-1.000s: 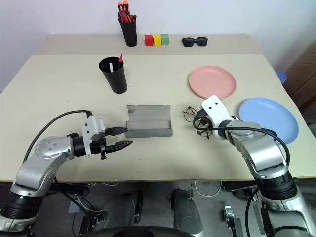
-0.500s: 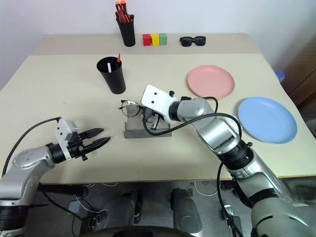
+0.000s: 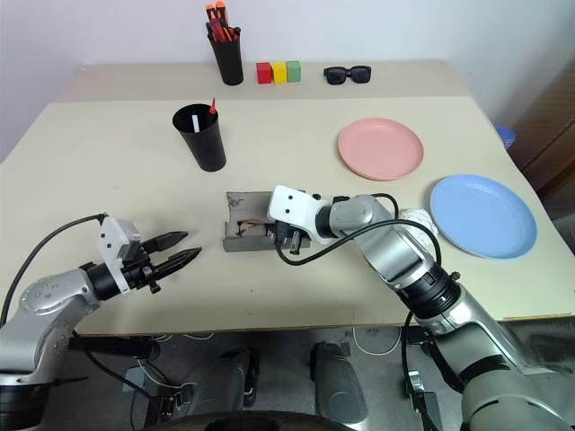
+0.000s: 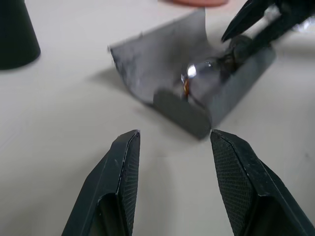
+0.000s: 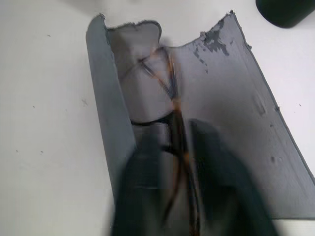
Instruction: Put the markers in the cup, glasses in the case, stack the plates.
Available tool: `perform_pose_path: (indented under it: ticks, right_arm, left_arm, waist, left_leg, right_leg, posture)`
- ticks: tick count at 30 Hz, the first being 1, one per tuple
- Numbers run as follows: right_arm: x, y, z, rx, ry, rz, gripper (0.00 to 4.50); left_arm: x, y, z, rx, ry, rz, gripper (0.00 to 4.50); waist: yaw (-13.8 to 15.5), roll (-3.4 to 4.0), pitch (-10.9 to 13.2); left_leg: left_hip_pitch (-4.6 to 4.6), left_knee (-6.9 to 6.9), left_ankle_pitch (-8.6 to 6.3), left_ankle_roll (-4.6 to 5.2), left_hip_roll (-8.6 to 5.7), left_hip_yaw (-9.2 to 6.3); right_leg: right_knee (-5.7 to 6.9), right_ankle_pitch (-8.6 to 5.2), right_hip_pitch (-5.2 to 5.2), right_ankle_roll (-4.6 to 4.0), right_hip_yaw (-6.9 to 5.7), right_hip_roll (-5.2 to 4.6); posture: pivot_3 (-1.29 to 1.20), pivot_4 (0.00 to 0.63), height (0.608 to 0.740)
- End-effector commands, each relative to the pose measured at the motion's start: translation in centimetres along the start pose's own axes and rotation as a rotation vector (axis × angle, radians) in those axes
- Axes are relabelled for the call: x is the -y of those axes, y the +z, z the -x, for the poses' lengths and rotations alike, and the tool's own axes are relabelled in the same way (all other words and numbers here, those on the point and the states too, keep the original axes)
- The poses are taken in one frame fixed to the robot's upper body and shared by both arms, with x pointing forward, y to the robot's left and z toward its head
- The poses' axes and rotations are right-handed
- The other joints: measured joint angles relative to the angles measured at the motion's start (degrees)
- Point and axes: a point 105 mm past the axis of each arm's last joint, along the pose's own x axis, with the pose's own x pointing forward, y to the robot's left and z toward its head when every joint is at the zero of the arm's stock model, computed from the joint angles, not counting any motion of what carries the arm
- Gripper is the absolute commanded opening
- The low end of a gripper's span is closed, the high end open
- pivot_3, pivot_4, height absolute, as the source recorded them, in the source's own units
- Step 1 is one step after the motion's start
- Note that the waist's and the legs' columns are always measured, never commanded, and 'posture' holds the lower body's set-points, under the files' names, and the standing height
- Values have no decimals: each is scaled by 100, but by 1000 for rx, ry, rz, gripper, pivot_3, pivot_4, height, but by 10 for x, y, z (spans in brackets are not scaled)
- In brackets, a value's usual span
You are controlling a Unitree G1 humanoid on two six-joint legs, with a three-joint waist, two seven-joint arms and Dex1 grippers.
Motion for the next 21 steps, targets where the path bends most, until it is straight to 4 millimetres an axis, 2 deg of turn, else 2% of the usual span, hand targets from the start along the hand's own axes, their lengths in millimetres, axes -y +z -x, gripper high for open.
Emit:
perform_pose_path:
  ticks: [1,2,3,4,6,8,9,12,16,19,21]
  right_arm:
    - [15,19,9,66,-103,58,2887]
    - [16,21,11,75,-111,63,3334]
    - [16,22,13,81,-112,66,3334]
    - [16,23,16,92,-119,67,3363]
    - [15,24,19,107,-131,64,3370]
    - [13,23,27,118,-152,49,3370]
    - [12,22,30,121,-163,41,3370]
    - [10,17,40,117,-194,16,3370]
    - [5,-2,71,66,-297,-14,3370]
    - [-2,-13,85,35,-348,-24,3370]
    - [-7,-20,94,6,-381,-44,3370]
  left_arm:
    - [-2,15,-8,30,-9,-28,2297]
    - [-4,18,-13,40,-6,-6,2297]
    - [-5,20,-16,45,-4,11,2297]
    - [-7,25,-22,64,3,30,2039]
    - [-9,32,-31,85,-3,49,1367]
    - [-10,39,-50,81,-18,52,372]
    - [-11,44,-59,81,-22,51,59]
    - [-17,55,-78,90,-7,61,59]
    - [-34,72,-126,-25,68,103,59]
    - [-34,86,-145,-25,64,126,59]
    - [-32,86,-158,-84,26,193,59]
  waist:
    - [1,0,0]
    - [9,0,0]
    - [21,0,0]
    - [21,0,0]
    - [37,-1,0]
    - [53,-1,0]
    - [65,-1,0]
    - [120,-2,0]
    - [234,-9,3]
    - [172,-10,2]
    - [130,-10,2]
  left_leg:
    - [0,0,0,0,0,0]
    - [0,1,0,0,-1,0]
    - [0,1,0,0,-2,0]
    - [-1,1,0,0,-3,0]
    - [-1,3,0,0,-4,-1]
    - [-2,3,0,0,-5,-2]
    - [-2,3,0,0,-6,-4]
    - [-2,5,0,0,-9,-2]
    - [-7,12,1,-1,-12,-17]
    - [-8,14,0,0,-17,-10]
    - [-6,9,-2,4,-18,-5]
  right_leg:
    - [0,0,0,0,0,0]
    - [0,1,0,1,0,0]
    - [0,1,0,1,0,-1]
    - [0,1,1,2,0,-1]
    - [1,2,1,4,0,-2]
    - [0,8,1,15,-1,2]
    - [2,11,1,20,-1,2]
    - [3,11,2,21,-1,3]
    - [3,11,6,22,-13,5]
    - [-3,10,10,28,-8,0]
    - [-2,6,10,33,-2,-1]
  posture:
    - [0,150,740]
    - [0,150,740]
    - [0,150,740]
    - [0,150,740]
    - [0,150,740]
    - [0,150,740]
    - [0,150,740]
    - [0,150,740]
    - [0,150,740]
    - [0,150,740]
    - [0,150,740]
